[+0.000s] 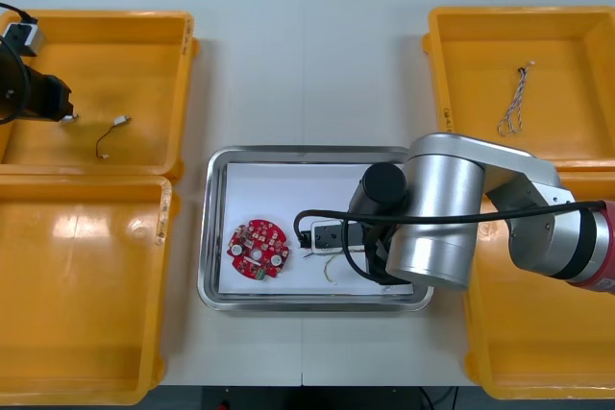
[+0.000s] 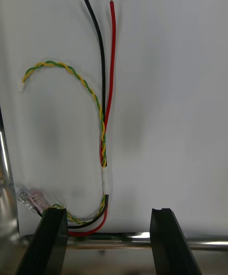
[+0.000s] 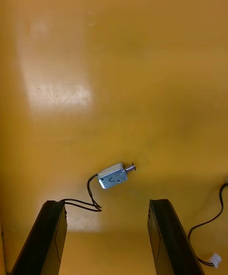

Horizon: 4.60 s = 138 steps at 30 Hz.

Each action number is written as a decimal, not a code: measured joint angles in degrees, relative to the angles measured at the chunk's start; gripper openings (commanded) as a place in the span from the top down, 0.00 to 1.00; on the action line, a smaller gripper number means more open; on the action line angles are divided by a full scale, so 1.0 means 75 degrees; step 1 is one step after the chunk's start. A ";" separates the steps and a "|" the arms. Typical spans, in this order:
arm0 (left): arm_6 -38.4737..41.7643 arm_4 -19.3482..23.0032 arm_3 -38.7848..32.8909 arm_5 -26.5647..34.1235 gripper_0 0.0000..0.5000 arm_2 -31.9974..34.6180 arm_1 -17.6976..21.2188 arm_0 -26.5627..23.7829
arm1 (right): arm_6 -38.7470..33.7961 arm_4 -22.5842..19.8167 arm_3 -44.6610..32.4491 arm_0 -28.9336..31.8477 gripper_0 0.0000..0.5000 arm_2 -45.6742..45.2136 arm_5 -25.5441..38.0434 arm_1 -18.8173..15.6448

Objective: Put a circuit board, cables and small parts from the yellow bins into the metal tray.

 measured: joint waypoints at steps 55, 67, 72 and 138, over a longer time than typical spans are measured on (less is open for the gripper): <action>-0.0351 0.0192 0.0924 -0.1598 0.00 -0.0666 -0.0063 -0.0030 | -0.0277 0.0580 0.3213 -0.0258 0.00 -0.8926 0.2464 0.0778; -0.0351 0.0221 0.0992 -0.1634 0.00 -0.0966 -0.0064 -0.0032 | -0.0278 0.1602 0.4836 -0.0938 0.00 -0.9340 0.2464 0.0797; -0.0351 0.0300 0.1073 -0.1758 1.00 -0.0966 -0.0064 -0.0045 | -0.0306 0.2073 0.5230 -0.1207 0.00 -0.9499 0.2464 0.0895; -0.0351 -0.1849 -0.4201 0.4640 1.00 0.0661 -0.1940 -0.0524 | -0.2902 0.2886 1.0274 -0.2570 0.00 -1.0374 -0.2735 0.1316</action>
